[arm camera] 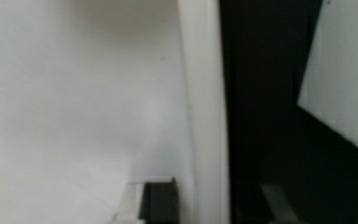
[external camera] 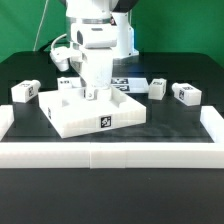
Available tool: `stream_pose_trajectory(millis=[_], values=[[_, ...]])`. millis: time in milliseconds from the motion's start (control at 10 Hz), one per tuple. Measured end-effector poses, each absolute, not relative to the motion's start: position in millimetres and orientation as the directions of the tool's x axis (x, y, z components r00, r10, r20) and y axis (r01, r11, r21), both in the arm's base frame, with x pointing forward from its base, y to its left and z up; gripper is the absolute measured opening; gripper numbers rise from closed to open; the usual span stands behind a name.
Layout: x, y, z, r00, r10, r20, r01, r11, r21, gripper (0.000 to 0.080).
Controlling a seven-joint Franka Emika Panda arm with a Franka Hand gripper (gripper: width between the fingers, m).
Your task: Assemble one leg
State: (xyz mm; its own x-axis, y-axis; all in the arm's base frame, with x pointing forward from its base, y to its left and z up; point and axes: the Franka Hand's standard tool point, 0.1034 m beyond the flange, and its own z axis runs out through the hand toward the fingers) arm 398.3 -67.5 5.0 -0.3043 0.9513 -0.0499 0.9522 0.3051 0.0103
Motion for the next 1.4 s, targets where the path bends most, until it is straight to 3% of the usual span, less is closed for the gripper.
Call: stream_pose_trajectory(millis=[600,700,1000,1400], values=[[398.3,-66.6,4.9,-0.299,0.953,-0.049,0.954,0.300,0.011,0.0059],[400.5,-53.0,4.9,-0.184,0.982,-0.044,0.983,0.185,0.019,0.0059],[418.1,-14.4,5.0,-0.132,0.990,-0.048,0.990,0.134,0.037,0.0059],[451.1,25.0,5.7,-0.118,0.992,-0.052,0.992,0.120,0.032,0.0059]])
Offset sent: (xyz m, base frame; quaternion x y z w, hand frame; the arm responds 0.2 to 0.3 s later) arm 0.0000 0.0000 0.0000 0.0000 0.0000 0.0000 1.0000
